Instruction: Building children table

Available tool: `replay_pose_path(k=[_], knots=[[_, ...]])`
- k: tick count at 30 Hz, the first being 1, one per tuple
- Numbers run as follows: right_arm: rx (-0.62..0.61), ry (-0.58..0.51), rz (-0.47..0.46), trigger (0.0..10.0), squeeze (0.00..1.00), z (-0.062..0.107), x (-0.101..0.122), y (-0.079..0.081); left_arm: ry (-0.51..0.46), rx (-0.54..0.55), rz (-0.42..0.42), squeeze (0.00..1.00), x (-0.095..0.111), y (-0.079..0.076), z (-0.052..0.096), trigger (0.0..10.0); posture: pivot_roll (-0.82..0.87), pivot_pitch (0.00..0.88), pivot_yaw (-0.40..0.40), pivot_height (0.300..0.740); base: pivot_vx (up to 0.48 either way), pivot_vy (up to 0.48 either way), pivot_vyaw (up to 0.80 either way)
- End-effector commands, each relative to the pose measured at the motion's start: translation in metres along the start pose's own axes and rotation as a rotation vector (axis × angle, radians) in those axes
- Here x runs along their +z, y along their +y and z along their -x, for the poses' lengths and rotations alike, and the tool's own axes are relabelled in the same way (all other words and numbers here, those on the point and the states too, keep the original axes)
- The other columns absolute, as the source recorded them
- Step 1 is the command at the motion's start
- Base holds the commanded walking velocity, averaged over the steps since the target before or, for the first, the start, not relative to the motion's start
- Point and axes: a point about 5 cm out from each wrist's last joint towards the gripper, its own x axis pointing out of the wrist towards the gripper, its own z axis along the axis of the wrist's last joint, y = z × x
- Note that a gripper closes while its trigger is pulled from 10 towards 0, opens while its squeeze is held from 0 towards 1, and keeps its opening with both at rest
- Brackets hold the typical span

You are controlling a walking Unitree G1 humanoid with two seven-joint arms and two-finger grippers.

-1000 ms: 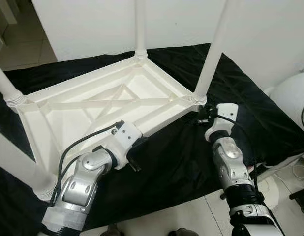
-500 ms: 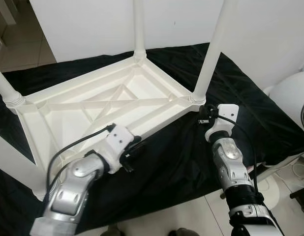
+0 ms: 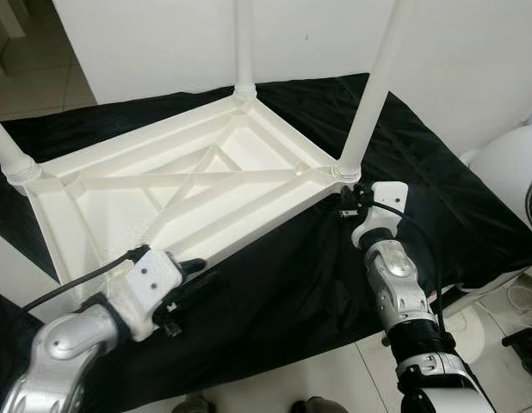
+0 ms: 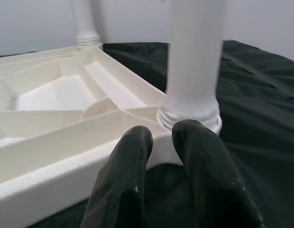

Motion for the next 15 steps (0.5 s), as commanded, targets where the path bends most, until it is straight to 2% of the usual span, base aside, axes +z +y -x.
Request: replay_pose_path(k=[1, 2, 3, 4, 7, 9, 12, 14, 15], knots=[[0.014, -0.005, 0.007, 10.0, 0.0, -0.003, 0.001, 0.002, 0.066, -0.051, -0.003, 0.0, -0.006, -0.001, 0.011, 10.0, 0.07, 0.042, -0.015, 0.74, 0.0, 0.0, 0.0], [0.014, -0.005, 0.007, 10.0, 0.0, -0.003, 0.001, 0.002, 0.066, -0.051, -0.003, 0.0, -0.006, -0.001, 0.011, 10.0, 0.07, 0.042, -0.015, 0.74, 0.0, 0.0, 0.0], [0.02, -0.005, 0.007, 10.0, 0.0, -0.005, 0.001, 0.002, 0.098, -0.042, 0.012, 0.0, -0.01, 0.004, 0.021, 10.0, 0.08, 0.042, -0.026, 0.74, 0.0, 0.0, 0.0], [0.022, -0.004, 0.007, 10.0, 0.0, -0.006, 0.002, 0.002, 0.105, -0.035, 0.019, 0.0, -0.01, 0.007, 0.024, 10.0, 0.08, 0.043, -0.029, 0.74, 0.0, 0.0, 0.0], [0.026, -0.005, 0.007, 10.0, 0.0, -0.008, 0.002, 0.003, 0.112, -0.028, 0.034, 0.0, -0.01, 0.011, 0.031, 10.0, 0.09, 0.043, -0.036, 0.74, 0.0, 0.0, 0.0], [0.045, -0.006, 0.007, 10.0, 0.0, -0.012, 0.003, 0.006, 0.105, 0.024, 0.037, 0.0, -0.004, 0.02, 0.045, 10.0, 0.1, 0.042, -0.047, 0.74, 0.0, 0.0, 0.0], [0.055, -0.006, 0.008, 10.0, 0.0, -0.014, 0.003, 0.008, 0.098, 0.052, 0.045, 0.0, -0.001, 0.024, 0.051, 10.0, 0.11, 0.039, -0.061, 0.74, 0.0, 0.0, 0.0], [0.07, -0.008, 0.006, 10.0, 0.0, -0.018, 0.005, 0.011, 0.097, 0.109, 0.052, 0.0, 0.0, 0.03, 0.065, 10.0, 0.12, 0.037, -0.079, 0.74, 0.0, 0.0, 0.0], [0.07, -0.008, 0.006, 10.0, 0.0, -0.018, 0.005, 0.011, 0.097, 0.109, 0.052, 0.0, 0.0, 0.03, 0.065, 10.0, 0.12, 0.037, -0.079, 0.74, 0.0, 0.0, 0.0]])
